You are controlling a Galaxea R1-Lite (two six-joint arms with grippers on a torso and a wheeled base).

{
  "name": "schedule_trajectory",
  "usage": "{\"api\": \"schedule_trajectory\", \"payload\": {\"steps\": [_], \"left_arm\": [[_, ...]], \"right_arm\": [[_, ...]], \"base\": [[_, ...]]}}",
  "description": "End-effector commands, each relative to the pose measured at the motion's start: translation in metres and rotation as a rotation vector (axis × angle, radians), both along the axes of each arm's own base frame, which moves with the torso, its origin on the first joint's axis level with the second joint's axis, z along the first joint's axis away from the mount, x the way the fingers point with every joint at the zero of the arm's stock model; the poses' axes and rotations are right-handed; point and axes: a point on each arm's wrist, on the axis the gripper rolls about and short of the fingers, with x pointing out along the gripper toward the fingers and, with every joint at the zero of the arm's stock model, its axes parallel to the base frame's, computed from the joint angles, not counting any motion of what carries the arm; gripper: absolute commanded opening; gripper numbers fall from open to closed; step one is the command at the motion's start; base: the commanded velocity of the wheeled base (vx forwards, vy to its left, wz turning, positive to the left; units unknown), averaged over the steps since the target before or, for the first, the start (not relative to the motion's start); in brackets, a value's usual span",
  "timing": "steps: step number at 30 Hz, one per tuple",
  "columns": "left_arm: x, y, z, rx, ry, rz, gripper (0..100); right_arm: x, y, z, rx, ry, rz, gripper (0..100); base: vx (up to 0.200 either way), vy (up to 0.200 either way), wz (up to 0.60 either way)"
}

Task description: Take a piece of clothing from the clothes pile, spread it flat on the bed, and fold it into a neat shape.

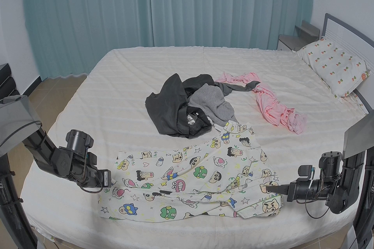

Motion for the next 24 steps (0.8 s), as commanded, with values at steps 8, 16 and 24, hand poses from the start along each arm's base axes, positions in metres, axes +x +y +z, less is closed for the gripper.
{"api": "schedule_trajectory", "payload": {"steps": [8, 16, 24], "left_arm": [[0.019, -0.005, -0.027, 0.049, 0.037, 0.025, 0], [0.025, -0.009, -0.030, 0.046, 0.033, 0.021, 0], [0.033, -0.013, -0.030, 0.023, 0.025, 0.065, 100]], "right_arm": [[0.020, -0.004, -0.029, -0.016, 0.028, -0.042, 0], [0.025, -0.003, -0.044, -0.024, 0.055, -0.040, 0], [0.033, -0.003, -0.048, -0.029, 0.037, -0.054, 100]], "base": [[0.000, 0.000, 0.00], [0.000, 0.000, 0.00], [0.000, 0.000, 0.00]]}}
